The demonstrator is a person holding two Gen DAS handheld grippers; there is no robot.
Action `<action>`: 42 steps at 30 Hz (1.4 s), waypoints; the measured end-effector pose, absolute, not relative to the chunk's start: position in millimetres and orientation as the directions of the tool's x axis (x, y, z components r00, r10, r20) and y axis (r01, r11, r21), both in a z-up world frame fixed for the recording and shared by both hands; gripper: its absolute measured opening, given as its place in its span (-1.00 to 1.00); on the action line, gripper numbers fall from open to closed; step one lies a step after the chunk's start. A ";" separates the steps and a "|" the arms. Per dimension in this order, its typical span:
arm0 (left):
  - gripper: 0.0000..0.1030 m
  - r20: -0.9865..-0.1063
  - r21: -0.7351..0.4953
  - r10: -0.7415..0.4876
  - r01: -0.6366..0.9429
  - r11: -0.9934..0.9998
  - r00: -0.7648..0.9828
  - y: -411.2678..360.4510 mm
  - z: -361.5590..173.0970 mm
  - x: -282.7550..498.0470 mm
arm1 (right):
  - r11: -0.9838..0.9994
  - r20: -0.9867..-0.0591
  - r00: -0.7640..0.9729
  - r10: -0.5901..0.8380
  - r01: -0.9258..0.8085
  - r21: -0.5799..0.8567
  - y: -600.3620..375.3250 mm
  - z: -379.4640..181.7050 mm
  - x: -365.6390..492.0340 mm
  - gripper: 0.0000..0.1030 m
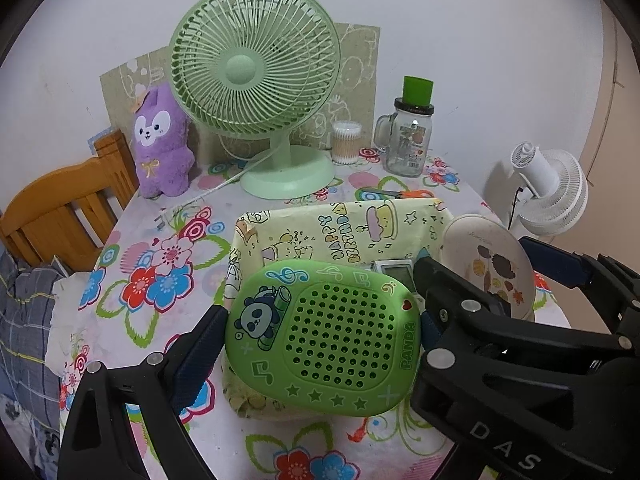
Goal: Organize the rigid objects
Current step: 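Lower the coaster and green case into the fabric box and open both tools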
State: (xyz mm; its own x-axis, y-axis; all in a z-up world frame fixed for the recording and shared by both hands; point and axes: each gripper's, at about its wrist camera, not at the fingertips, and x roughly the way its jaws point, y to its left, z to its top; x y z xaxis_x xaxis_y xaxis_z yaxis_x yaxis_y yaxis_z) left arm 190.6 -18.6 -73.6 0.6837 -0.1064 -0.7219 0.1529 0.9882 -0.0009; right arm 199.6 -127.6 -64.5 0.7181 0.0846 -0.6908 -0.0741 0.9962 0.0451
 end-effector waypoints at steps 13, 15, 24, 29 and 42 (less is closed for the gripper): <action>0.87 -0.739 0.023 -0.073 0.132 0.991 0.670 -17.8 -89.4 216.2 | 0.994 -0.733 0.672 0.109 -0.078 0.076 -125.9 -89.2 236.6 0.64; 0.87 -0.737 0.015 -0.078 0.132 0.991 0.671 -17.1 -89.0 217.9 | 0.994 -0.727 0.679 0.107 -0.081 0.072 -124.5 -88.9 237.3 0.65; 0.87 -0.741 -0.013 -0.112 0.151 0.988 0.663 -19.7 -87.7 220.0 | 0.995 -0.710 0.698 0.097 -0.079 0.058 -126.5 -82.5 234.0 0.70; 0.87 -0.741 -0.001 -0.116 0.172 0.985 0.662 -32.4 -87.8 221.4 | 0.998 -0.694 0.718 0.055 -0.051 0.026 -135.4 -74.8 223.7 0.76; 0.87 -0.768 0.021 -0.109 0.194 0.981 0.631 -53.0 -102.5 241.0 | 1.000 -0.708 0.706 -0.011 0.008 -0.007 -158.8 -81.8 227.2 0.76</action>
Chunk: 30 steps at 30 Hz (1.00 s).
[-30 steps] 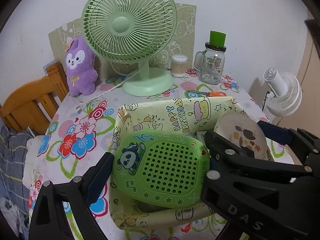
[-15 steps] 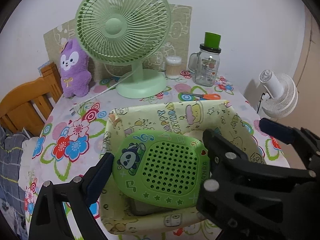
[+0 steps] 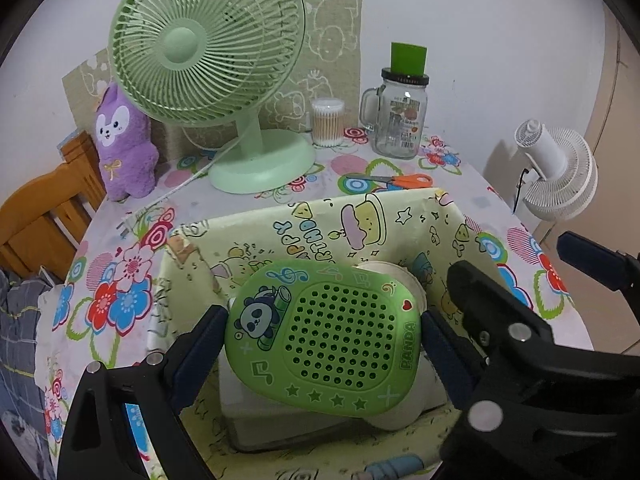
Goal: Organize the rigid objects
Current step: 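Lower the coaster and green case into the fabric box and open both tools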
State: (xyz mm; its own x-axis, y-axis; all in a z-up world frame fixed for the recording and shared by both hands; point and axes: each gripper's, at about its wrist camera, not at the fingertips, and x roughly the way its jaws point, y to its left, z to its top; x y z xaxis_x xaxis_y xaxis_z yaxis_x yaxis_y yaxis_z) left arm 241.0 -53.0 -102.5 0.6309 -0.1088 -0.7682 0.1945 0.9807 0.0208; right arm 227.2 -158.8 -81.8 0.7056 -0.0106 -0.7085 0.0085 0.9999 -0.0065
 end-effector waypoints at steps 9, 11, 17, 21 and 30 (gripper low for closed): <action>0.88 -0.795 0.018 -0.107 0.199 0.980 0.597 -57.1 -110.8 251.4 | 0.999 -0.726 0.688 0.013 0.016 0.033 -166.3 -92.6 239.2 0.76; 0.88 -0.803 0.020 -0.103 0.199 0.980 0.588 -57.2 -112.0 252.1 | 0.999 -0.724 0.690 0.004 0.020 0.025 -165.5 -92.8 239.1 0.76; 0.97 -0.810 0.016 -0.114 0.216 0.976 0.575 -60.2 -112.8 249.5 | 0.999 -0.729 0.685 0.001 0.025 0.025 -167.3 -93.7 236.4 0.76; 1.00 -0.801 0.030 -0.108 0.219 0.975 0.589 -62.6 -109.2 243.6 | 0.999 -0.727 0.687 -0.002 0.029 0.025 -169.1 -91.9 230.5 0.76; 1.00 -0.786 0.048 -0.093 0.210 0.976 0.611 -59.4 -99.2 221.4 | 0.999 -0.718 0.695 0.017 0.012 0.036 -167.6 -84.7 209.0 0.76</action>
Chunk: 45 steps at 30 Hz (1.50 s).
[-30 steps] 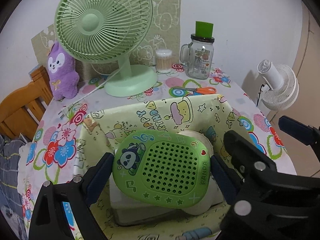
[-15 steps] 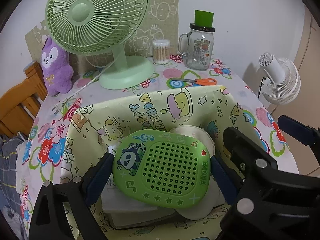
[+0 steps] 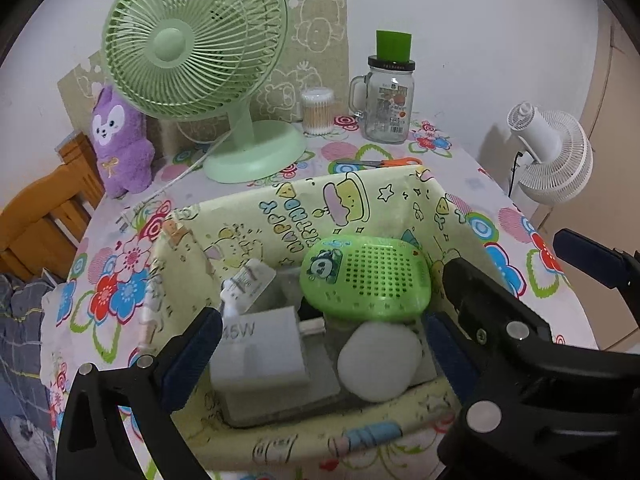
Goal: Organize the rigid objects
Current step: 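Lower the coaster and green case into the fabric box and open both tools, then withdraw both tools up and away from the fabric box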
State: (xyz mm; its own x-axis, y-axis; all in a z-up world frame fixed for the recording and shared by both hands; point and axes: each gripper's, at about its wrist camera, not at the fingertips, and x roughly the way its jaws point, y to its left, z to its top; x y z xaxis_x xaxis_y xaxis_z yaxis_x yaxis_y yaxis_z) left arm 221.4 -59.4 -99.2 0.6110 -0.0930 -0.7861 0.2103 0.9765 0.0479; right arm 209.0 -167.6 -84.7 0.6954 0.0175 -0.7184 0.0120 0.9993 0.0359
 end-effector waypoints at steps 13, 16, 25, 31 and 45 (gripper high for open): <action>1.00 -0.754 0.048 -0.079 0.175 0.983 0.652 -43.3 -85.3 185.9 | 0.998 -0.701 0.711 0.053 -0.014 0.062 -155.7 -74.2 174.7 0.76; 1.00 -0.764 0.029 -0.097 0.184 0.982 0.638 -38.8 -84.4 179.6 | 0.999 -0.694 0.718 0.047 -0.019 0.047 -151.6 -70.5 166.4 0.76; 1.00 -0.755 0.036 -0.074 0.154 0.987 0.652 -26.4 -80.9 158.5 | 0.999 -0.692 0.720 0.051 -0.027 0.045 -144.3 -67.8 147.8 0.76; 1.00 -0.749 0.034 -0.067 0.139 0.990 0.659 -18.4 -79.1 146.3 | 0.999 -0.691 0.721 0.047 -0.019 0.048 -145.5 -69.0 137.2 0.76; 1.00 -0.735 0.027 -0.049 0.102 0.994 0.677 1.9 -69.1 115.7 | 0.999 -0.685 0.728 0.018 0.020 0.047 -160.3 -67.3 112.1 0.76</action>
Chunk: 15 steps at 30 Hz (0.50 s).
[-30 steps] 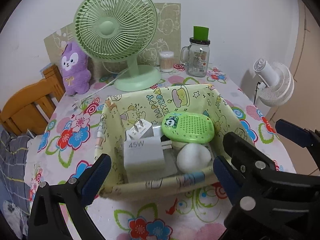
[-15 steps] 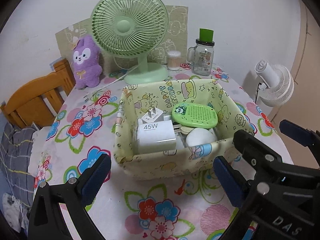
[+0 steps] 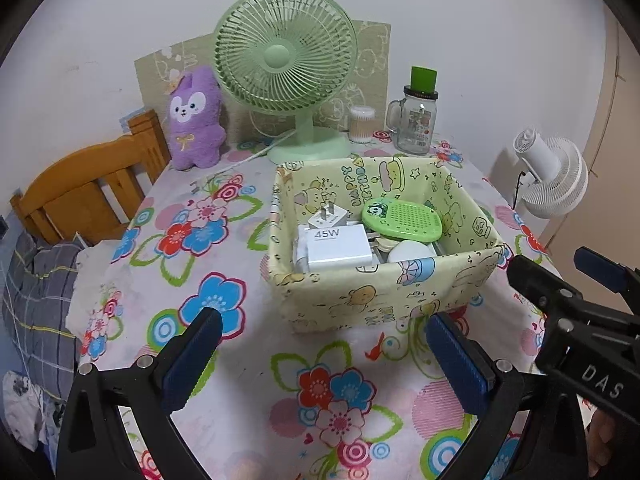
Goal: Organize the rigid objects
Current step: 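Withdraw both tools up and away from the fabric box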
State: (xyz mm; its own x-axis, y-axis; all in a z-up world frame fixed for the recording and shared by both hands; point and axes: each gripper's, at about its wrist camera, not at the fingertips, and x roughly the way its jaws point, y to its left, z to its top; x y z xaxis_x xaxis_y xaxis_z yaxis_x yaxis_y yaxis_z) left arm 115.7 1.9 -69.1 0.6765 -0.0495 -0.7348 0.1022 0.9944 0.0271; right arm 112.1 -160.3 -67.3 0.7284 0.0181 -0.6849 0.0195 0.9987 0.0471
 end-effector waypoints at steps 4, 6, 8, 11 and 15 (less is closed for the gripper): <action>1.00 -0.718 0.033 -0.036 0.085 0.996 0.696 6.9 -59.8 104.0 | 0.998 -0.670 0.742 0.014 0.034 0.058 -164.9 -60.8 99.9 0.76; 1.00 -0.710 0.018 -0.043 0.079 0.997 0.703 11.0 -55.4 98.0 | 0.998 -0.666 0.746 0.003 0.037 0.046 -165.5 -58.2 94.8 0.76; 1.00 -0.706 0.001 -0.048 0.069 0.998 0.706 15.0 -51.2 93.1 | 0.999 -0.661 0.750 -0.010 0.037 0.027 -164.7 -56.3 88.9 0.76; 1.00 -0.691 0.010 -0.041 0.067 0.998 0.722 15.5 -45.5 83.1 | 0.999 -0.652 0.758 -0.004 0.030 0.030 -164.1 -53.3 78.1 0.76; 1.00 -0.673 0.008 -0.050 0.074 0.997 0.738 15.1 -39.0 68.9 | 0.999 -0.641 0.768 0.004 0.023 0.033 -164.2 -48.4 65.4 0.76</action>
